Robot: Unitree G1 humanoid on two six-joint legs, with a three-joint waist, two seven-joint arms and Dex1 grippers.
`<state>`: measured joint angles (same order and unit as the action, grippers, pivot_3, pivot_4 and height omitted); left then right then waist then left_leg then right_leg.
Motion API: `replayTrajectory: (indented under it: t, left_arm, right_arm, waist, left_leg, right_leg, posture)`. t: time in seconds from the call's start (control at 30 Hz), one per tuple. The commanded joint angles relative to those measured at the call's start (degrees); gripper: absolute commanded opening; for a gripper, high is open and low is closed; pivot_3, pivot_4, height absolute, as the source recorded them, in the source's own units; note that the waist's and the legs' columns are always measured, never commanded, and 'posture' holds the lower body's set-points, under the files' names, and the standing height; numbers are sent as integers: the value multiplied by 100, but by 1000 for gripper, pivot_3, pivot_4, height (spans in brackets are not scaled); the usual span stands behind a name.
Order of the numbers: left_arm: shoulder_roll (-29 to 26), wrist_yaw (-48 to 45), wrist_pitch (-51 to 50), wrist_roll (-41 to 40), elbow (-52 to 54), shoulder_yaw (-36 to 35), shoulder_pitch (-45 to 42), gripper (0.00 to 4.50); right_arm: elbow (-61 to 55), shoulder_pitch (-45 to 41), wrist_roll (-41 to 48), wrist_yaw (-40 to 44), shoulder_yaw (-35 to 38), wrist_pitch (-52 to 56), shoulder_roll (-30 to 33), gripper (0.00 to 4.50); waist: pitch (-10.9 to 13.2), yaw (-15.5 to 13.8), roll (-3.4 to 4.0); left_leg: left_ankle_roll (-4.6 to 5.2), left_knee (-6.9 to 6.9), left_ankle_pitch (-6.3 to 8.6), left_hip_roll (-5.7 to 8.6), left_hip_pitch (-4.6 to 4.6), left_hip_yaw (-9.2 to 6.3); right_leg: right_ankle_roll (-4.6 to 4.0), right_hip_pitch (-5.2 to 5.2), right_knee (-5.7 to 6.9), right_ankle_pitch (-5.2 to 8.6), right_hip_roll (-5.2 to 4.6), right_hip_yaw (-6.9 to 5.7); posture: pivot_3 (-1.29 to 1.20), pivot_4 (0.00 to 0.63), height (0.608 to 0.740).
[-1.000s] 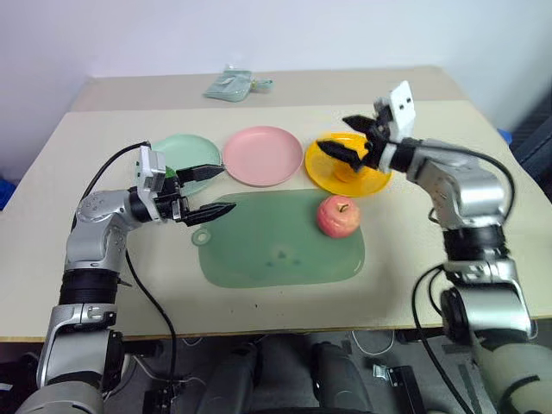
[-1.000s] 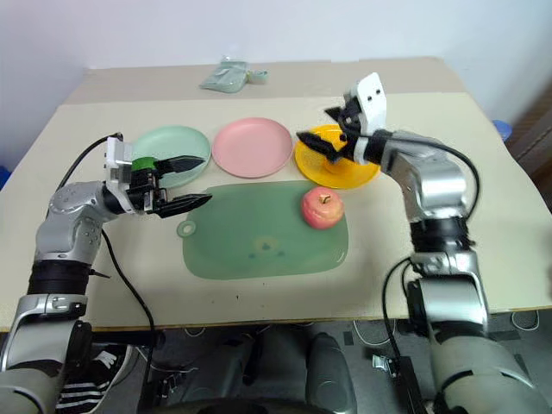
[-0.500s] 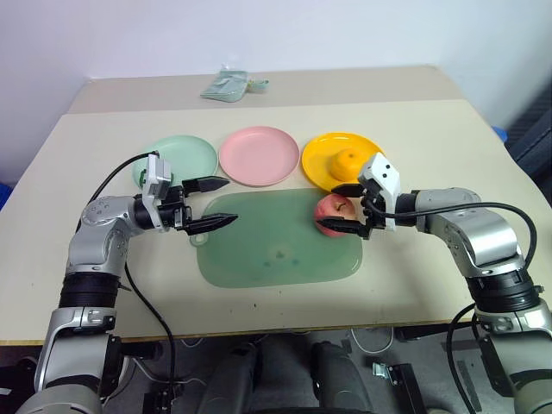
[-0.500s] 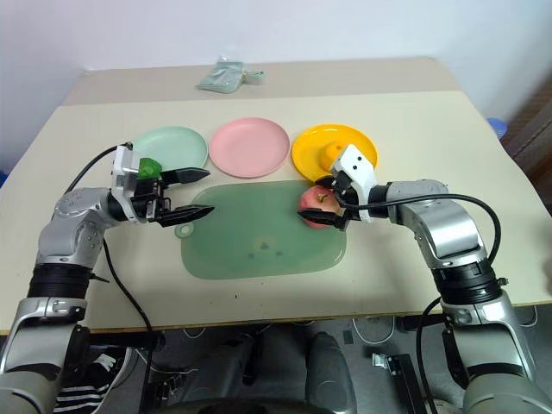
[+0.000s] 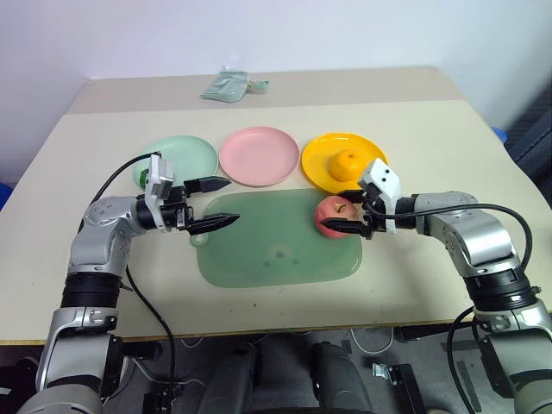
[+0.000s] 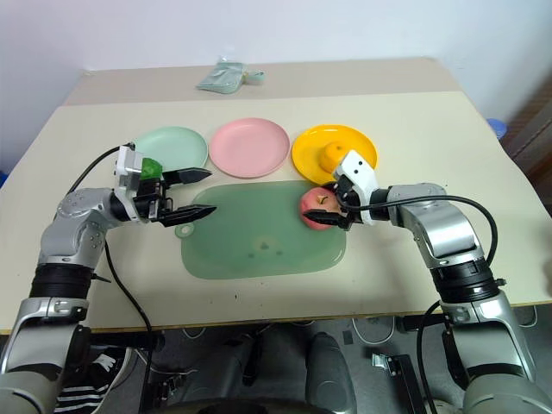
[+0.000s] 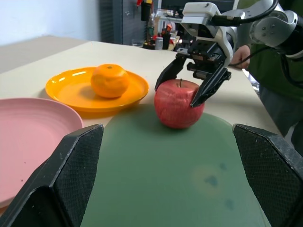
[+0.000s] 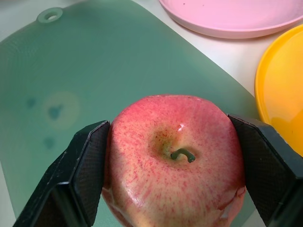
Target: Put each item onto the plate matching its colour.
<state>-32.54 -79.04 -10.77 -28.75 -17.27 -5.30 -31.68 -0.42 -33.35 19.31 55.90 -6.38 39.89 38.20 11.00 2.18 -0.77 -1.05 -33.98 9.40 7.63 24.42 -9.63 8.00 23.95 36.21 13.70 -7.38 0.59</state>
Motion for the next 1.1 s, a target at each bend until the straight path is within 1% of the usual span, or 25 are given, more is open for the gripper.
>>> replayTrajectory:
  t: [0.03, 0.07, 0.1, 0.13, 0.2, 0.3, 0.4, 0.53, 0.63, 0.73, 0.8, 0.83, 0.93, 1.0, 1.1]
  left_arm:
    - [-48, 120, 37, -32, 109, -113, -121, 4500]
    - [-59, 189, 19, 0, 58, -118, -138, 4500]
    - [-23, 233, 238, 61, -30, -148, -158, 4500]
    - [26, 292, 482, 123, -113, -180, -177, 4500]
    - [103, 491, 539, 135, -232, -228, -226, 4500]
    - [162, 679, 772, 282, -410, -204, -302, 4500]
    - [189, 1059, 1021, 579, -769, -173, -399, 4500]
    - [222, 1256, 1156, 633, -838, -208, -286, 4500]
    - [233, 1301, 1193, 597, -671, -217, -146, 4500]
    - [207, 1387, 1097, 550, -518, -244, -56, 4500]
    - [181, 1405, 1095, 541, -481, -260, -16, 4500]
    - [163, 1412, 1118, 555, -484, -263, 1, 4500]
    - [150, 1415, 1138, 541, -476, -267, 36, 4500]
    - [159, 1388, 1160, 510, -440, -262, 48, 4500]
    - [145, 1228, 958, 315, -264, -260, 53, 4500]
  right_arm:
    - [-199, -360, 373, -103, 333, 133, -270, 3334]
    - [-160, -499, 411, -210, 387, 115, -413, 3334]
    - [-56, -700, 390, -396, 407, 59, -621, 3334]
    - [78, -889, 303, -587, 392, -61, -815, 3334]
    - [552, -1326, -19, -1051, 311, -541, -1262, 3334]
    - [1604, -2016, -588, -1796, 154, -1288, -1892, 3334]
    - [2765, -2595, -1173, -2285, -105, -2165, -2385, 3334]
    - [4522, -3386, -1499, -2960, -48, -3163, -3131, 3334]
    - [5669, -3745, -1759, -3397, -34, -3768, -3454, 3334]
    - [6419, -3841, -1788, -3238, 26, -4097, -3699, 3334]
    - [6671, -3847, -1729, -3054, 138, -4122, -3762, 4365]
    - [6753, -3824, -1785, -3039, 129, -4175, -3764, 4477]
    - [6815, -3814, -1909, -3158, 139, -4385, -3701, 4477]
    - [6651, -3812, -1882, -3133, 211, -4668, -3591, 4477]
    - [5942, -3581, -1301, -2449, 672, -4786, -3415, 4477]
  waist:
    - [0, 17, 0]
    - [1, 27, 1]
    - [1, 37, 1]
    - [1, 46, 1]
    - [1, 40, 1]
    - [1, 33, 1]
    - [0, 24, 1]
    - [1, 48, 1]
    - [1, 67, 2]
    - [1, 82, 2]
    - [2, 84, 3]
    - [2, 84, 4]
    - [2, 109, 4]
    - [2, 131, 4]
    - [2, 160, 4]
  left_leg:
    - [0, 0, 0, -1, 0, 1]
    - [0, 1, 0, -1, 1, 2]
    - [0, 1, 0, -2, 1, 4]
    - [0, 2, 0, -4, 1, 7]
    - [-1, 3, -1, -14, 1, 14]
    - [-6, 5, -2, -23, 1, 14]
    - [-10, 7, -1, -23, 1, 14]
    - [-15, 11, -4, -24, 2, 16]
    - [-24, 18, -5, -31, 2, 17]
    - [-32, 21, -2, -41, 1, 17]
    - [-35, 20, -4, -42, 0, 16]
    - [-37, 20, -5, -42, 0, 16]
    - [-39, 20, -6, -42, 0, 16]
    - [-40, 20, -7, -42, 0, 16]
    - [-40, 20, -7, -43, 1, 15]
  right_leg:
    - [0, 1, 0, 0, 1, 2]
    - [-1, 2, 0, -1, 1, 3]
    - [-1, 5, 1, -1, 2, 6]
    - [-3, 8, 1, -2, 5, 10]
    - [-9, 14, 2, -7, 13, 17]
    - [-15, 16, 2, -11, 26, 20]
    - [-17, 18, 5, -14, 29, 21]
    - [-19, 32, 12, -19, 36, 34]
    - [-25, 43, 18, -23, 47, 42]
    - [-30, 45, 20, -25, 58, 45]
    - [-31, 46, 23, -26, 60, 45]
    - [-32, 47, 24, -26, 61, 45]
    - [-33, 50, 30, -27, 62, 45]
    - [-34, 52, 33, -27, 63, 46]
    - [-34, 53, 35, -27, 63, 46]
  posture:
    - [0, 150, 740]
    - [0, 150, 740]
    - [0, 150, 740]
    - [0, 150, 740]
    - [0, 150, 740]
    - [0, 150, 740]
    - [0, 150, 740]
    - [0, 150, 740]
    - [0, 150, 740]
    - [0, 150, 740]
    - [0, 150, 740]
    - [0, 150, 740]
    - [0, 150, 740]
    - [0, 150, 740]
    - [0, 150, 740]
